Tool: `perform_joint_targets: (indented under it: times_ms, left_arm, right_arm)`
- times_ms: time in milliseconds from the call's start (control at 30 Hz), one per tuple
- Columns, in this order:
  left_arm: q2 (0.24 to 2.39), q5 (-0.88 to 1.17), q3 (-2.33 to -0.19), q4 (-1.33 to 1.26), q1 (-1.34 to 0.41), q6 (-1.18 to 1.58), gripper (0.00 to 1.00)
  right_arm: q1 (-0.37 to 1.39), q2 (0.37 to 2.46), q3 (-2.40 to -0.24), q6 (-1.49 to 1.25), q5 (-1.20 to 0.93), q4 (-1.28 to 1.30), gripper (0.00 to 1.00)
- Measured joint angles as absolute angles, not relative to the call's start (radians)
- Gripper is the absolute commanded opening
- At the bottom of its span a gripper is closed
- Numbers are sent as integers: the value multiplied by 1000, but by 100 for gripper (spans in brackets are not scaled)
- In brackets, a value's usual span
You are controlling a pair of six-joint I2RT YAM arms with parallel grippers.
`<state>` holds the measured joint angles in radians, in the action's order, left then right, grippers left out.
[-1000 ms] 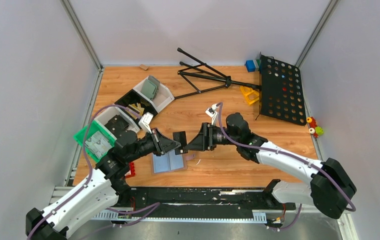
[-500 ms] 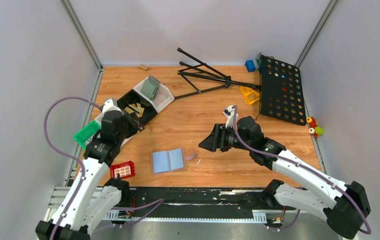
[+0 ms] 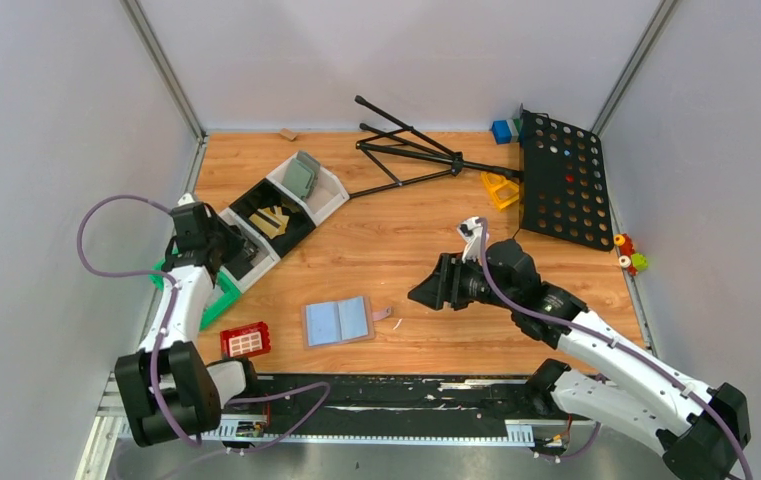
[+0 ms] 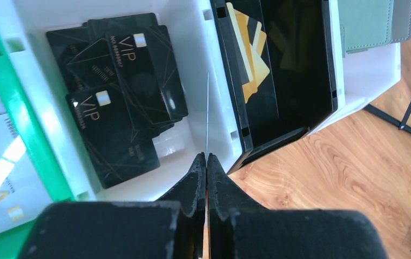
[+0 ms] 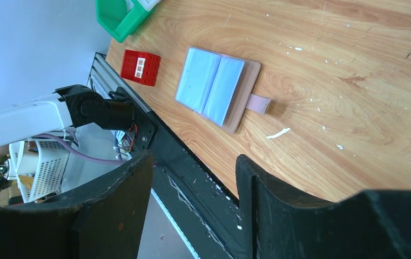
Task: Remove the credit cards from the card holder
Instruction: Place the credit card in the storage box.
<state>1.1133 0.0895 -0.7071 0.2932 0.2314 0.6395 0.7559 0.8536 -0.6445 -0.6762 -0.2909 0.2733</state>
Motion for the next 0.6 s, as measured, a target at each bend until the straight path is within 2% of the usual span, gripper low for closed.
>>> perform_joint_targets:
  times_ms: [167, 233, 300, 333, 467, 600]
  left_arm:
    - [1211, 142, -713, 230, 232, 611, 9]
    - [1246, 143, -723, 229, 234, 598, 21]
    - [1272, 131, -744, 242, 236, 582, 39]
    - [1278, 123, -757, 250, 237, 573, 45]
    - [1274, 105, -815, 274, 237, 542, 56]
    - [1215, 103, -827, 313, 237, 517, 65]
  right_arm:
    - [756, 846, -628, -675, -288, 281, 62]
    - [756, 846, -626, -673, -282, 291, 63]
    - [756, 854, -625, -670, -272, 302, 63]
    - [756, 866, -624, -667, -270, 304, 64]
    - [756, 988, -621, -667, -274, 296, 72]
    - [759, 1133, -606, -672, -290, 262, 74]
